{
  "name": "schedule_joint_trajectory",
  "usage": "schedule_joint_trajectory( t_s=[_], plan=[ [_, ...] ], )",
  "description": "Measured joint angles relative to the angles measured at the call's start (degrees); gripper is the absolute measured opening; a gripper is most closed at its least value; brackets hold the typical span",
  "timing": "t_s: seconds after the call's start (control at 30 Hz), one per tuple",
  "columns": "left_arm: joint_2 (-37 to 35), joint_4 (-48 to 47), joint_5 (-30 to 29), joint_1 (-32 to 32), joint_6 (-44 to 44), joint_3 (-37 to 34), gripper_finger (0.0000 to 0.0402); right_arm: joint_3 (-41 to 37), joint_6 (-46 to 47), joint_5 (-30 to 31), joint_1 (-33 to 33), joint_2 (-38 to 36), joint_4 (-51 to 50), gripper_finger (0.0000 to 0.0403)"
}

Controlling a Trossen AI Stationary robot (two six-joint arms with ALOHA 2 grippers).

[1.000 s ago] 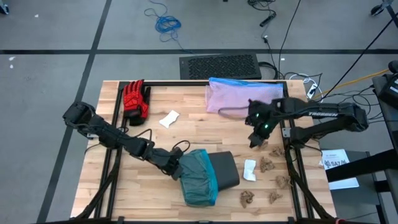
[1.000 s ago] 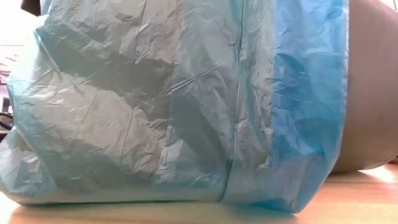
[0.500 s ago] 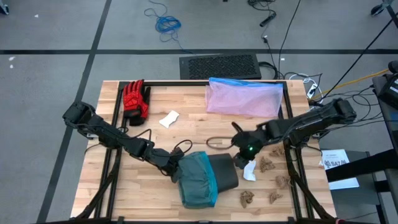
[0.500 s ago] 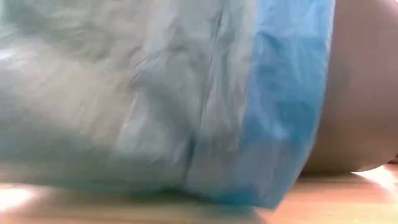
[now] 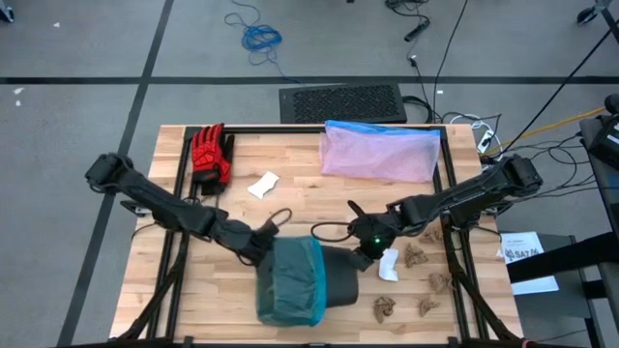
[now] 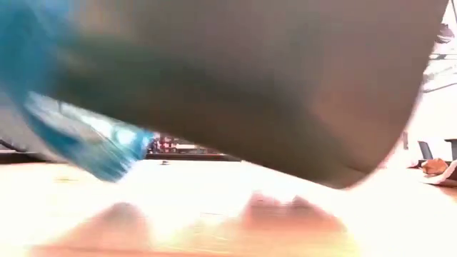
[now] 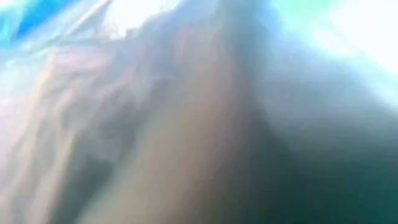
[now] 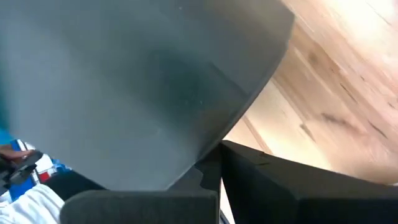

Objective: Place trash/remove bag and relplace
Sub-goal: Put the brown napkin into the black trash bin

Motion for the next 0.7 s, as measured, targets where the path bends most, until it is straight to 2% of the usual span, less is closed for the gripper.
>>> schedule_joint_trajectory(
  t_s=[0.23,0.4,0.53,0.7],
  plan=[
    [-7.09,-12.86,0.04,1.42,1.34,4.21,0.0000,0.11,-1.72,-1.25,-2.49,4.81,8.39,0.0000],
    [-8.77,-21.87,0.15,2.61,1.90,7.30,0.0000,0.13,-6.45,0.07,-6.31,7.21,10.03,0.0000],
    [-8.88,-23.44,1.19,3.15,1.91,7.59,0.0000,0.22,-11.05,2.65,-10.20,7.84,8.14,0.0004],
    [-8.88,-23.57,1.47,3.19,1.83,7.61,0.0000,0.24,-15.69,2.56,-15.30,9.23,5.29,0.0030]
  ],
)
